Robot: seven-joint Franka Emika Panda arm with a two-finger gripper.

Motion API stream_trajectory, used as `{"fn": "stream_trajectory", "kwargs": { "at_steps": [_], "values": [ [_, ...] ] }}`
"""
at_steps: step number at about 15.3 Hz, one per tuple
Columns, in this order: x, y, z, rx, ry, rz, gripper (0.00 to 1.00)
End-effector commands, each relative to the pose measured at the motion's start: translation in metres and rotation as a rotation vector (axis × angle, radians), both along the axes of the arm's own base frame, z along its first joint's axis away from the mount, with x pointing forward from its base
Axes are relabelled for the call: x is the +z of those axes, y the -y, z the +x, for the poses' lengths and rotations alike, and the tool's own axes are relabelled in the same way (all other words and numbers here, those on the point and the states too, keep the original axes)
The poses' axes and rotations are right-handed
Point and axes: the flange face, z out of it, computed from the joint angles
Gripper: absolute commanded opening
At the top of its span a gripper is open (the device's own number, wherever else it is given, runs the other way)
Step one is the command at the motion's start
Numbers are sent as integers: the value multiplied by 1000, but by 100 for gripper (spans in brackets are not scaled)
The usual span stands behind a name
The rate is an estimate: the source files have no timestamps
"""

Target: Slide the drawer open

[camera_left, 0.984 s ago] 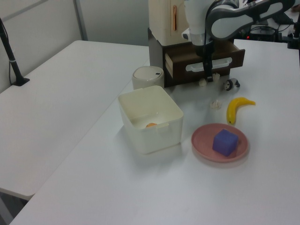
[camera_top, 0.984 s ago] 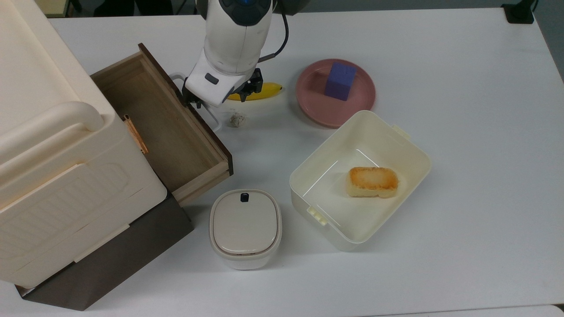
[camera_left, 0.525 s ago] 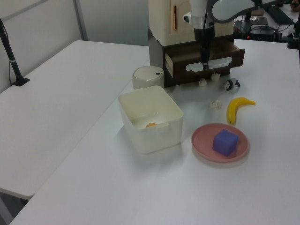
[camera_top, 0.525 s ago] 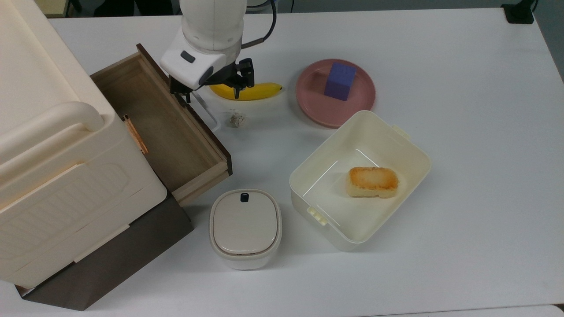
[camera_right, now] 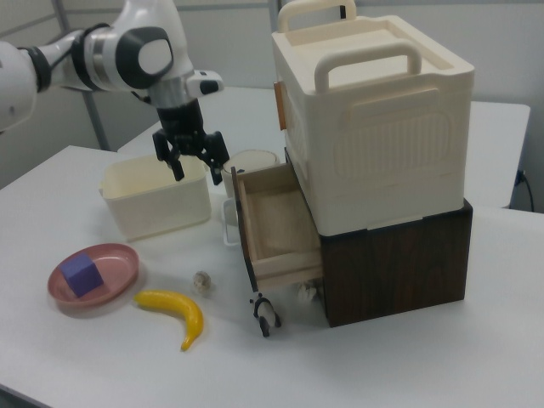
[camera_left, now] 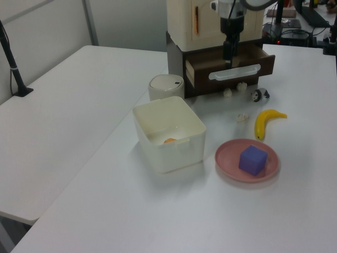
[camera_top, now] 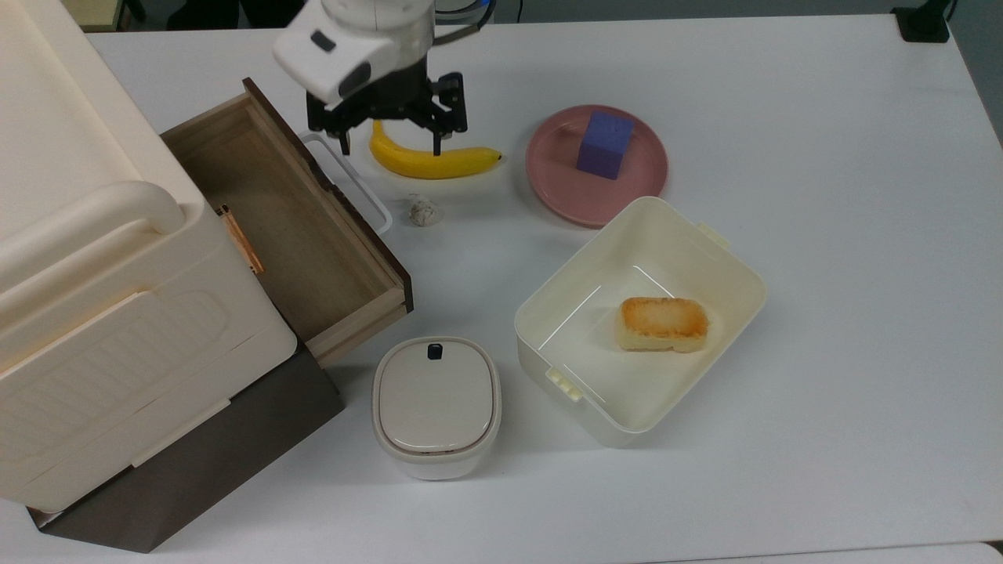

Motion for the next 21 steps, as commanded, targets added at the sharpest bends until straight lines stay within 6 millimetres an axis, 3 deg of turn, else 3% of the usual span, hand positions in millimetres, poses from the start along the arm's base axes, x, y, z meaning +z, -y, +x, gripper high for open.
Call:
{"fn": "stream_trajectory", "kwargs": {
  "at_steps": [1,7,13,19,21],
  "values": [
    [36,-2,-21,-142,29,39,100],
    [86,19,-50,-280,71,106,100],
    [110,19,-71,-309,68,114,100],
    [146,69,-103,-374,103,144,100],
    [150,74,-106,-320,109,146,100]
  ]
}}
